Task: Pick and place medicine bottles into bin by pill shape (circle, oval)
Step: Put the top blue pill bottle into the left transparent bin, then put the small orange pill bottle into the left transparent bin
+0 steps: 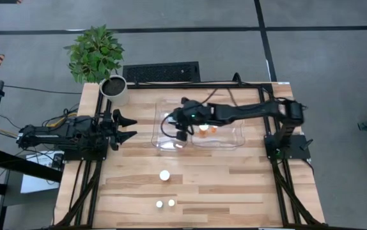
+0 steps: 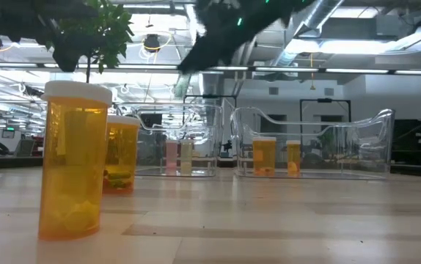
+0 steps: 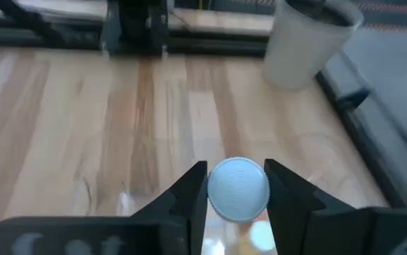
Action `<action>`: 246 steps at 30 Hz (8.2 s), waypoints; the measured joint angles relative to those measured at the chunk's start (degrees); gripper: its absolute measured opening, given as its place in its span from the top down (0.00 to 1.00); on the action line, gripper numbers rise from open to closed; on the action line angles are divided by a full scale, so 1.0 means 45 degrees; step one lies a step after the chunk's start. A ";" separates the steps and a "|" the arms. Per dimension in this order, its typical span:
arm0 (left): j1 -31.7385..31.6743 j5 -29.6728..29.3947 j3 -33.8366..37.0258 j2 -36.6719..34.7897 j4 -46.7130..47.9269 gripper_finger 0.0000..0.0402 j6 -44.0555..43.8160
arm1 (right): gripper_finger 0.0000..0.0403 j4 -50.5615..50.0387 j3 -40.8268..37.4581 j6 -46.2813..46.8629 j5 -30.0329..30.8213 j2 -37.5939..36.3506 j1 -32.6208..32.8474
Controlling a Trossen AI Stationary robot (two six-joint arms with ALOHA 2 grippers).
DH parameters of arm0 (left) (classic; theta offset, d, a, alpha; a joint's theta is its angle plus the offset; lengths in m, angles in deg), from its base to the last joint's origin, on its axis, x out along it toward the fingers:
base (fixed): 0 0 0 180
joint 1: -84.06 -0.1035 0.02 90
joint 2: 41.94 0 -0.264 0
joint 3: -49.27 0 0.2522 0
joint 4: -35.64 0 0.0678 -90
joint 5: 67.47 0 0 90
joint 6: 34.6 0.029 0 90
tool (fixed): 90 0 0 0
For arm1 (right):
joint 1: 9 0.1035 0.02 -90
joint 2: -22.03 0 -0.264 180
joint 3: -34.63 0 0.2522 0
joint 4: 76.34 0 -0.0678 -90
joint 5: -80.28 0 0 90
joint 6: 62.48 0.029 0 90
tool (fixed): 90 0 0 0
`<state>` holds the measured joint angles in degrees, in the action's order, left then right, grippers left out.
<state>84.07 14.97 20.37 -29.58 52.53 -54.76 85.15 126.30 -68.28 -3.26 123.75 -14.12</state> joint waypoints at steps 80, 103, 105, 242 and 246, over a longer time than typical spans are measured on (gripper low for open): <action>-0.0013 -0.0190 0.0000 0.0000 0.0312 0.33 0.0011 | 0.50 -0.1153 0.3073 -0.0012 -0.2168 0.5161 -0.1220; -0.0015 -0.0153 0.0005 0.0000 0.0261 0.33 0.0024 | 0.42 -1.4010 0.7043 0.1665 -0.2593 -0.0209 -0.0042; -0.0015 -0.0153 0.0005 0.0000 0.0238 0.33 0.0024 | 0.42 -1.4016 0.6085 0.2623 -0.2014 -0.1360 0.0830; -0.0011 -0.0658 0.0005 0.0000 0.0128 0.33 -0.0092 | 0.68 0.1599 -0.0952 -0.1405 -0.1626 -0.0108 0.1356; -0.0011 -0.0660 0.0005 0.0000 0.0124 0.33 -0.0092 | 0.68 0.2191 -0.0975 -0.1029 -0.2444 0.1188 0.0453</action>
<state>84.02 12.00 20.39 -29.58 53.09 -55.17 95.01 121.91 -72.91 -14.25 129.10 -12.08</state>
